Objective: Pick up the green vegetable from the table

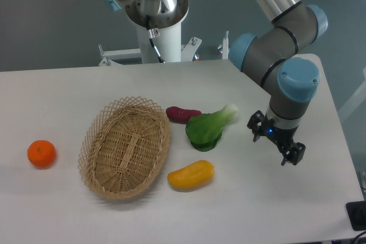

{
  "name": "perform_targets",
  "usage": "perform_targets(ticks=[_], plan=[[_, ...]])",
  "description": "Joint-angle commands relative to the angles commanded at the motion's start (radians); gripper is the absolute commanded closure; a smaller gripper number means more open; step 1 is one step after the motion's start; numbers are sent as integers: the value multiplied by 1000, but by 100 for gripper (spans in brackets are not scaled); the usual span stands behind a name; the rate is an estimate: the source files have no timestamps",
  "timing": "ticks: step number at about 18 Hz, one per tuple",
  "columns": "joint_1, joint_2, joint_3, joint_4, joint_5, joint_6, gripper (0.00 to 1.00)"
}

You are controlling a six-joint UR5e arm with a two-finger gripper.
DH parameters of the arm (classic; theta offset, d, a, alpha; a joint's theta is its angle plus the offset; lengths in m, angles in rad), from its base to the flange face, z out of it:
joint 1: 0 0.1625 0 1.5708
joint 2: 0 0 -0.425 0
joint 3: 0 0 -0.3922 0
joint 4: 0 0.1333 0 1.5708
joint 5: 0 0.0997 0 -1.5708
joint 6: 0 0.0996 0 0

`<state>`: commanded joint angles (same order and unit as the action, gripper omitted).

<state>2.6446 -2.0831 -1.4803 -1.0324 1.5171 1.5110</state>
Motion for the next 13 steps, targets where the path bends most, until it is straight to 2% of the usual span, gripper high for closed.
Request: perform_targets(ticks=[13], plan=[[0, 2, -6, -3, 14, -12, 0]])
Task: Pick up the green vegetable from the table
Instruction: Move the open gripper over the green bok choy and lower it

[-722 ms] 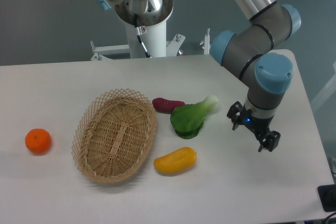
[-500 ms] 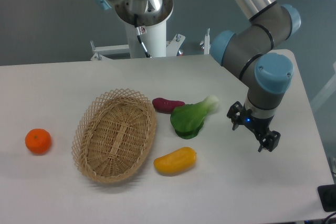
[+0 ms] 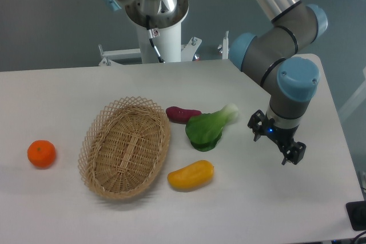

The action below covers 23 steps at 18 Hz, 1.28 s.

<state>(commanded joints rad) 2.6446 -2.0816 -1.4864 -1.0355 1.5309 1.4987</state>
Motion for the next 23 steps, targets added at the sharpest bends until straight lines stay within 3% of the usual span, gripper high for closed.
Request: perform_targets(ticks=[5, 9, 16, 23], plan=[[-2, 26, -21, -6, -12, -27, 0], [-8, 41, -73, 2, -9, -43, 0], [-2, 187, -320, 28, -11, -3, 0], [-11, 282, -462, 28, -8, 34, 0]])
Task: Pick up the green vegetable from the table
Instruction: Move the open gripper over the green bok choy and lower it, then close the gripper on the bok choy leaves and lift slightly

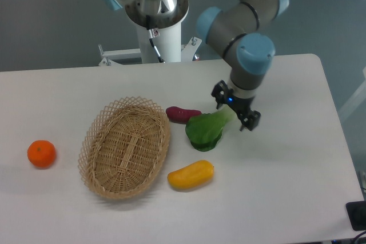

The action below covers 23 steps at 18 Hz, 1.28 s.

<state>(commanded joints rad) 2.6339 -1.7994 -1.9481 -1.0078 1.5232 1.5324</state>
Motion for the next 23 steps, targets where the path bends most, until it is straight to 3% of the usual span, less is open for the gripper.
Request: perform_targets(ticks=[12, 17, 23], plan=[[-2, -31, -49, 44, 61, 8, 0], [-2, -72, -48, 127, 61, -6, 0], [-5, -78, -74, 133, 67, -6, 0]])
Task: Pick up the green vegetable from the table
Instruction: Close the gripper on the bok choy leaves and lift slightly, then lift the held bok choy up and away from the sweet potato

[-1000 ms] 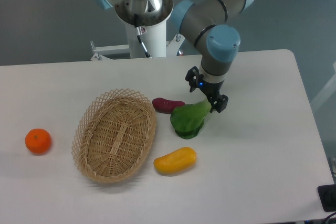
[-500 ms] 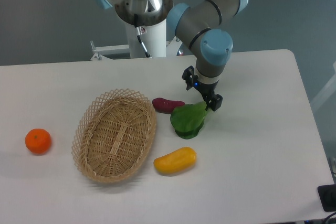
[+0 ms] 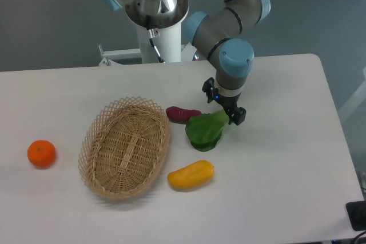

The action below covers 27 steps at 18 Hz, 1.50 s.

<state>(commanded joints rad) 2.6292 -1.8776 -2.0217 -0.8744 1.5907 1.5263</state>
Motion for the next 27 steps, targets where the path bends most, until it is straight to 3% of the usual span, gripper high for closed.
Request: perform_targets(ticks=[4, 9, 11, 13, 19, 27], plan=[[-2, -3, -12, 2, -2, 0, 0], [-3, 0, -3, 2, -2, -2, 55], [-5, 2, 1, 2, 0, -12, 70], [-5, 3, 3, 2, 0, -35, 80], [-2, 17, 52, -6, 2, -51, 83], [-6, 20, 222, -23, -5, -49, 81]])
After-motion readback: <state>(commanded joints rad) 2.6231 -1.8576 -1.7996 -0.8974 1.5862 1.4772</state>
